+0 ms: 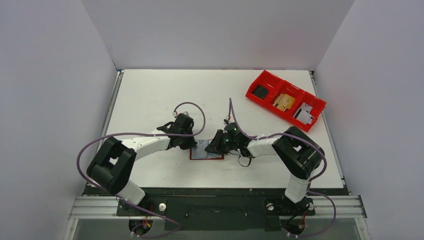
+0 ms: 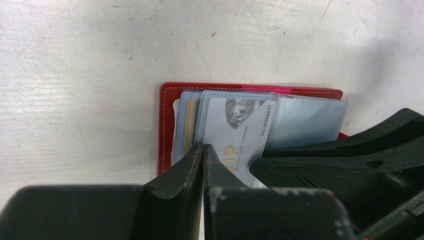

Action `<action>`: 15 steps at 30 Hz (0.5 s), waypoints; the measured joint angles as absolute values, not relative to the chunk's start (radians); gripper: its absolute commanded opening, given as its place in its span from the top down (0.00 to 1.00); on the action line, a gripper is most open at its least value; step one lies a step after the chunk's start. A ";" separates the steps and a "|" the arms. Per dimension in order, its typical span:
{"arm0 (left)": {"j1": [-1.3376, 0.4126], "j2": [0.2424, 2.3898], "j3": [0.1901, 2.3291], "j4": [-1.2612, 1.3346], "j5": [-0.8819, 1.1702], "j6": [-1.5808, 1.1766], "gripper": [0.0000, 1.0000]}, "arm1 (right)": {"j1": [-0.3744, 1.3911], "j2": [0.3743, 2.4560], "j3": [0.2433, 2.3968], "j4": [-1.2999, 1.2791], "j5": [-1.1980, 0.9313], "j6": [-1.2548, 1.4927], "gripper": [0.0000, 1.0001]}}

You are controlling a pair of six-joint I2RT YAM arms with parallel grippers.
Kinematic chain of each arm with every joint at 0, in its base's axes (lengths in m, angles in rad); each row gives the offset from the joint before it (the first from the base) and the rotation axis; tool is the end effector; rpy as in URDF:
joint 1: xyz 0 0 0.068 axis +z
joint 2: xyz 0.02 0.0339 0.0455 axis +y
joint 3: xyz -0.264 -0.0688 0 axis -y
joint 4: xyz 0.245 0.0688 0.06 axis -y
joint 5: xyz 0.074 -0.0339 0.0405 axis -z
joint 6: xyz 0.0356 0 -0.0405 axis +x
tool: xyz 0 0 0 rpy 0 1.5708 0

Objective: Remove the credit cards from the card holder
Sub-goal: Remove the credit card from the card holder.

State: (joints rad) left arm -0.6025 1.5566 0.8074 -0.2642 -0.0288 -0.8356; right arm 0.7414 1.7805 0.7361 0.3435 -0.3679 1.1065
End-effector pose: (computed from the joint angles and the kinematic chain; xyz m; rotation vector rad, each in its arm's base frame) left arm 0.2432 -0.1660 0.1616 -0.3207 2.6449 -0.4733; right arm 0.2361 0.2336 0.1209 0.2519 2.6070 1.2601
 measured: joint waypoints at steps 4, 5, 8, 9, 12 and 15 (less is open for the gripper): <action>-0.603 1.557 0.807 -0.264 -0.029 -0.836 1.00 | 0.738 1.794 0.731 0.381 -0.380 1.129 0.91; -0.603 1.557 0.807 -0.264 -0.029 -0.836 1.00 | 0.738 1.799 0.728 0.391 -0.385 1.136 0.91; -0.603 1.557 0.807 -0.264 -0.030 -0.836 1.00 | 0.731 1.812 0.722 0.414 -0.399 1.151 0.98; -0.603 1.557 0.807 -0.264 -0.030 -0.836 1.00 | 0.729 1.813 0.720 0.418 -0.402 1.155 1.00; -0.603 1.557 0.807 -0.264 -0.031 -0.836 1.00 | 0.725 1.813 0.714 0.427 -0.408 1.164 1.00; -0.603 1.557 0.807 -0.264 -0.031 -0.838 1.00 | 0.720 1.813 0.703 0.449 -0.408 1.169 1.00</action>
